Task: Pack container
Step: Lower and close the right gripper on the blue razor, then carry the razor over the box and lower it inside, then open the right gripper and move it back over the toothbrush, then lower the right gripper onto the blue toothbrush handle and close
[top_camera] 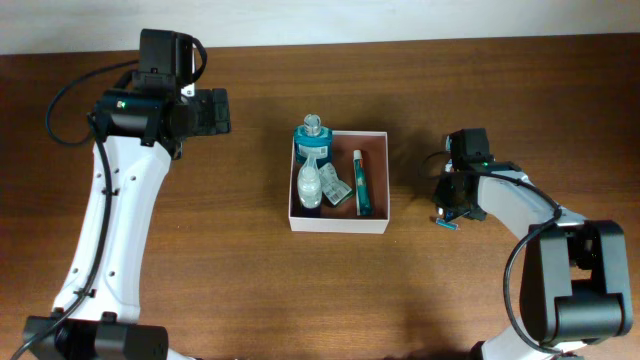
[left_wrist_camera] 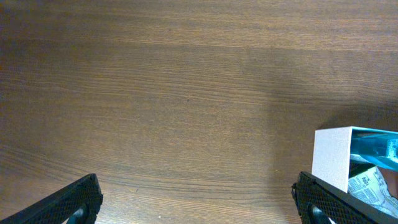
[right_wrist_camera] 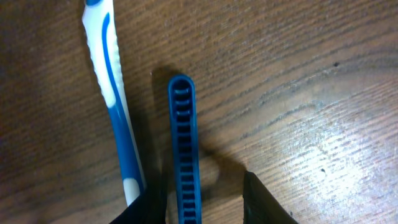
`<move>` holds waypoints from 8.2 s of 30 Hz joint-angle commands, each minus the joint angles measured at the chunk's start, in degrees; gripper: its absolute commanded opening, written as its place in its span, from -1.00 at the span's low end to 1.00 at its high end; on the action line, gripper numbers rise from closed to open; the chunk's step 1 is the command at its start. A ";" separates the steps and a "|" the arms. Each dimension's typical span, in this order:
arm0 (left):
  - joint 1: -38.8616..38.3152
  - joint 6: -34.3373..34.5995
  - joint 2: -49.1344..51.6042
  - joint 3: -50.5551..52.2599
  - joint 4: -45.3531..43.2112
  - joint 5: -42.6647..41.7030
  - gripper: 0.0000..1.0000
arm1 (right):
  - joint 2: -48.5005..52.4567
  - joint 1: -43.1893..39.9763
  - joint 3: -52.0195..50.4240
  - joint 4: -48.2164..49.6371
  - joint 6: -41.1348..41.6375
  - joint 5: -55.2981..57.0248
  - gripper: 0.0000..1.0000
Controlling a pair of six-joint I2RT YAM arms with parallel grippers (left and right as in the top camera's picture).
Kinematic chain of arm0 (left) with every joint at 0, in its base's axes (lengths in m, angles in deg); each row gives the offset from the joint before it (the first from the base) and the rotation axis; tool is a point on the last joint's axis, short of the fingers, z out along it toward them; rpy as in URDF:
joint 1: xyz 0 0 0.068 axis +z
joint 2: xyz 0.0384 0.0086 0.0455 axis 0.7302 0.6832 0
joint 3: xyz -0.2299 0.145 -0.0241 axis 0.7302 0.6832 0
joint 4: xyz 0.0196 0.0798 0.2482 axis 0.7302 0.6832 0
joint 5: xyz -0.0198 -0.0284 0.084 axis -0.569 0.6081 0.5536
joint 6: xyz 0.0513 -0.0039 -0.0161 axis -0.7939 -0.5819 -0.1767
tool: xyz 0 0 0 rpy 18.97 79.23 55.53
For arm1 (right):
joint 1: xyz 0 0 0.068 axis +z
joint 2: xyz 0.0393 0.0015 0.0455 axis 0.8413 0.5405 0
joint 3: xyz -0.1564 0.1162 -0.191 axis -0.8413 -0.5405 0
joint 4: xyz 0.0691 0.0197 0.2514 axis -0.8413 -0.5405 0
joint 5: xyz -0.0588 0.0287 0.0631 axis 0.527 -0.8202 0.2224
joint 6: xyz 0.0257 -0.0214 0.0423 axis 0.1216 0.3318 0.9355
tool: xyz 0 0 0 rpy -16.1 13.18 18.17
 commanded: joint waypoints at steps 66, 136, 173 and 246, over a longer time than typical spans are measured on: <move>0.09 0.72 -0.87 -0.48 0.04 0.00 0.99 | -4.55 26.12 10.01 5.01 -2.45 -3.76 -0.91; 0.09 0.72 -0.87 -0.48 0.04 0.00 0.99 | -3.96 6.73 10.84 -10.45 -0.31 3.19 0.95; 0.09 0.72 -0.87 -0.48 0.04 0.00 0.99 | 4.59 -3.65 6.84 0.90 -10.62 -9.68 0.39; 0.09 0.72 -0.87 -0.48 0.04 0.00 0.99 | -14.53 13.88 17.03 -13.88 -7.96 3.96 -0.92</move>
